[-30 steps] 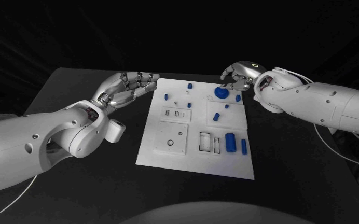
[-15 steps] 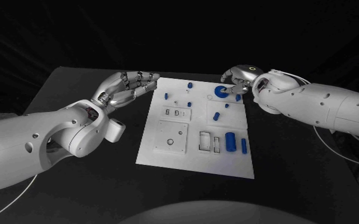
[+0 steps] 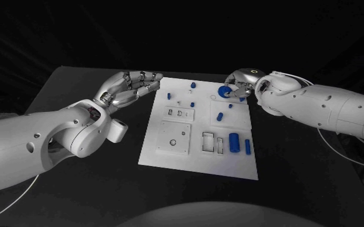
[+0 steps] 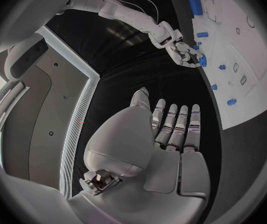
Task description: Assemble the parts on the task board
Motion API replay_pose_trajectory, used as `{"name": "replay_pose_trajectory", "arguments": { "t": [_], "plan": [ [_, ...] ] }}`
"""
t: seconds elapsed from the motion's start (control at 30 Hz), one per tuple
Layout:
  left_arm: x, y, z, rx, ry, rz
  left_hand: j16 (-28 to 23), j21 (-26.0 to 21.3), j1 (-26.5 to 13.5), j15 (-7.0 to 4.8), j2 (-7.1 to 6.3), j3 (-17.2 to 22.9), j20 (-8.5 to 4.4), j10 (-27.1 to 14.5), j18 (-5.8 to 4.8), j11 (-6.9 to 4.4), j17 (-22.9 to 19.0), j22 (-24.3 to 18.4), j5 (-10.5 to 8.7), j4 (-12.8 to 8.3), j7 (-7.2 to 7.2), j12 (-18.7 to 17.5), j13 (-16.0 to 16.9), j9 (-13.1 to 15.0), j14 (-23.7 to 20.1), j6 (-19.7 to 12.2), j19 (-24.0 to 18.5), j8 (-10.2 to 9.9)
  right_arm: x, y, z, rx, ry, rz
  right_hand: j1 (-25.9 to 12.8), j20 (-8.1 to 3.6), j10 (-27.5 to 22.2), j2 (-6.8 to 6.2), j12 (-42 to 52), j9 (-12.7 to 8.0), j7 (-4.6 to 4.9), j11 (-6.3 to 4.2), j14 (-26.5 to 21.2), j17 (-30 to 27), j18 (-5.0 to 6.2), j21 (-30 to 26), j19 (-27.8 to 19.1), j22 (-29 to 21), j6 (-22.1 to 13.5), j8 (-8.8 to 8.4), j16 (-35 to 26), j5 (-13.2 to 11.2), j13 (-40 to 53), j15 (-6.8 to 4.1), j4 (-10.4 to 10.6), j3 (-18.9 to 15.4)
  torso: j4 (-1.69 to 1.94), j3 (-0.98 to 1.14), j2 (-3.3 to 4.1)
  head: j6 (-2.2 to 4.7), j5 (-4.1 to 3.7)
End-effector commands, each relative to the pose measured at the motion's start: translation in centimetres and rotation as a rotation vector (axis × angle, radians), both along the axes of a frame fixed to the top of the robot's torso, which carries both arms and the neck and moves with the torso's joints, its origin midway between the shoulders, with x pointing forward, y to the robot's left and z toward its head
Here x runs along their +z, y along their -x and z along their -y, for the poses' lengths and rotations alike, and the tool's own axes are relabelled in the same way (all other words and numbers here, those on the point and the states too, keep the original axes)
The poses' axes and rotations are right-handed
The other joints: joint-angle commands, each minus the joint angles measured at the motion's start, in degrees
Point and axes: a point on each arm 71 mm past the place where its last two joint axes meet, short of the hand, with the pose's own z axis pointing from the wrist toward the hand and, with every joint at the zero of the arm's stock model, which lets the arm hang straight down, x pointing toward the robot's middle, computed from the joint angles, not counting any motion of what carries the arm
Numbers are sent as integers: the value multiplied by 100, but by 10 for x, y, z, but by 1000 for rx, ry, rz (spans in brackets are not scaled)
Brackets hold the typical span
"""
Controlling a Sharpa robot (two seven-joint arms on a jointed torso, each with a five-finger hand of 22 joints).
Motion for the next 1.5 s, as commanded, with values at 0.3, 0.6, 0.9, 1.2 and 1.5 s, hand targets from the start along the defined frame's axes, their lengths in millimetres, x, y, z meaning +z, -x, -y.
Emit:
{"name": "replay_pose_trajectory", "arguments": {
  "t": [0.3,0.6,0.9,1.2,1.5],
  "plan": [
    [0,1,4,-28,5,-4,32,40,53,0,-16,35,-1,-18,-9,33,7,-4,26,-11,98,27,-10,-6,39,37,56,38,-9,-1,-2,3,31,-45,167,-1,607,32,21,389,-74,-37,607,1507,-80,20,606,1507,221,303,19,411,1505,9,-128,129,2,1,1,-25,-2],
    [0,1,3,-27,3,-7,32,40,53,0,-16,35,-1,-18,-9,33,7,-4,26,-11,98,27,-10,-6,39,37,56,38,-11,-1,-4,12,15,-22,296,-69,607,45,21,873,-172,-114,607,1507,-80,20,606,1507,530,669,19,951,1505,-67,-321,288,-4,-2,-3,-58,33],
    [0,1,2,-28,1,-11,50,43,58,4,-14,40,-1,-20,-8,38,9,-3,25,-7,100,32,-10,-6,54,37,64,38,-3,3,-12,47,-24,27,272,-66,607,-18,21,1016,-139,-80,607,1507,-80,20,606,1507,531,698,19,1190,1505,-51,-348,345,-7,-4,-4,-55,70],
    [-1,0,2,-28,-2,-14,61,46,63,9,-12,44,-1,-20,-7,41,11,-3,27,-6,101,35,-10,-7,65,38,71,38,24,2,-39,95,-104,24,226,-49,607,-56,21,1060,-132,-45,607,1507,-80,20,606,1507,568,690,19,1374,1505,-27,-326,392,14,-7,-12,-88,-4],
    [-2,0,5,-36,-4,-19,61,46,63,9,-12,44,-1,-20,-7,41,11,-3,27,-6,101,35,-10,-7,65,38,71,38,27,-3,-73,151,-119,-18,197,-36,607,-59,21,1060,-111,-21,607,1507,-80,20,606,1507,552,658,19,1381,1505,-7,-306,412,11,-2,0,-99,13]
  ]
}}
